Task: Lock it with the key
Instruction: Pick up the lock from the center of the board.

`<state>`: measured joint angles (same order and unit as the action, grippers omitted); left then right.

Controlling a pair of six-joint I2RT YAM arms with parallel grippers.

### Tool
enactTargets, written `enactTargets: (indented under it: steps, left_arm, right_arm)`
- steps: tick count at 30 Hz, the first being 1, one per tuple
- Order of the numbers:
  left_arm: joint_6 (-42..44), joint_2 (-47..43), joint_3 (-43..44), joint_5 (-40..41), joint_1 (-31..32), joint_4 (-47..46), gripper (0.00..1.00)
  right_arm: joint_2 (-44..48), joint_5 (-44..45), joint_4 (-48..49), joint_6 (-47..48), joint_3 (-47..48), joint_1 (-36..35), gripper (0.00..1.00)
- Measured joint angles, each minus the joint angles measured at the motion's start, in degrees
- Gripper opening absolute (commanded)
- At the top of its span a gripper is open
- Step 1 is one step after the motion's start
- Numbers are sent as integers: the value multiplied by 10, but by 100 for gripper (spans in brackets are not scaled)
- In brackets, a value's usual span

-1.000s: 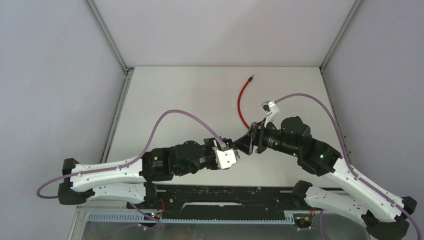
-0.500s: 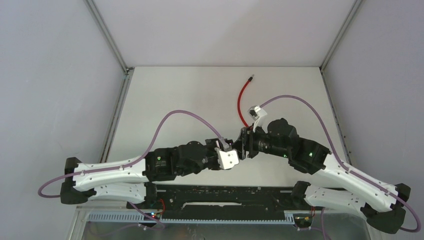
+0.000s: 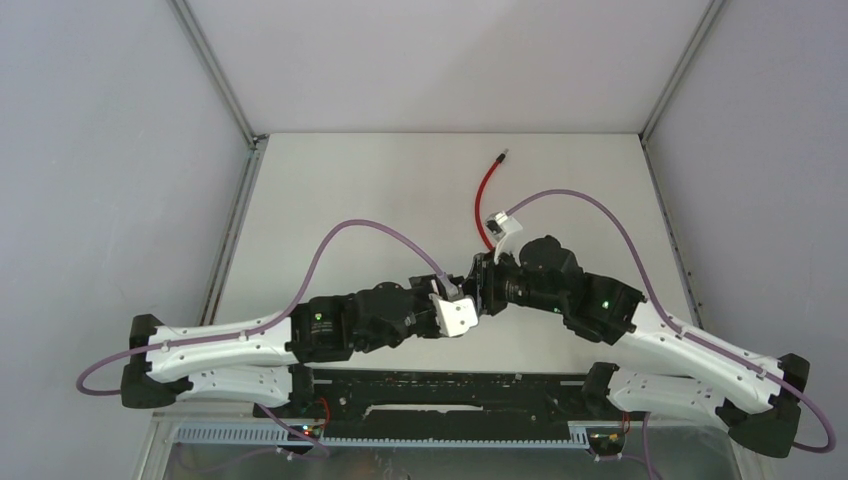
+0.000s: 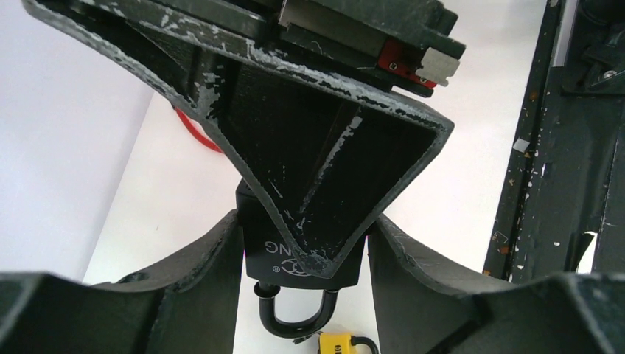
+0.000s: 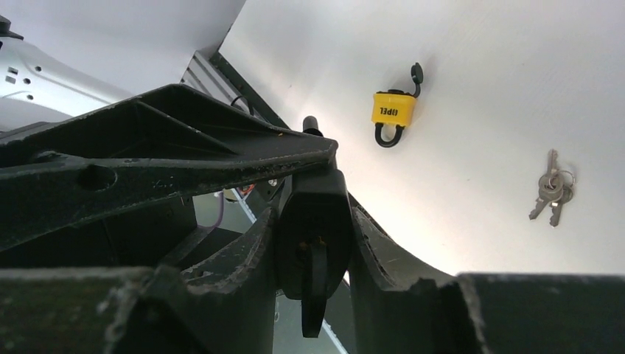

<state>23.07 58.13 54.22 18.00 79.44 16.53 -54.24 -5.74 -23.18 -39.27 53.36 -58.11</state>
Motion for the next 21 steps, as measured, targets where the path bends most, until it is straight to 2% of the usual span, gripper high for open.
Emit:
enactTargets:
  steps: [1,2,5,7,10,12,13,17,21]
  left_arm:
    - [0,0,0,1,0,-1,44]
    - [0,0,0,1,1,-4,55]
    - [-1,0,0,3,1,-17,78]
    - [-8,-3,0,11,2,-29,82]
    - [-32,-24,-1,25,2,-37,90]
    - [-66,-69,-17,42,2,-48,99]
    - [-80,-93,-26,52,2,-50,100]
    - [-174,-203,-73,124,2,-58,98]
    - [-312,-279,-102,199,-2,-66,91]
  right_arm:
    - [1,2,1,1,0,0,10]
    - [4,4,1,3,0,0,9]
    - [14,12,2,7,0,-1,4]
    - [22,27,-5,16,0,-2,0]
    - [30,79,-31,33,0,0,0]
    - [30,128,-54,46,0,1,0]
    - [28,148,-64,53,0,1,0]
    - [15,231,-98,86,-7,2,0]
    - [37,282,-56,133,-68,-5,0]
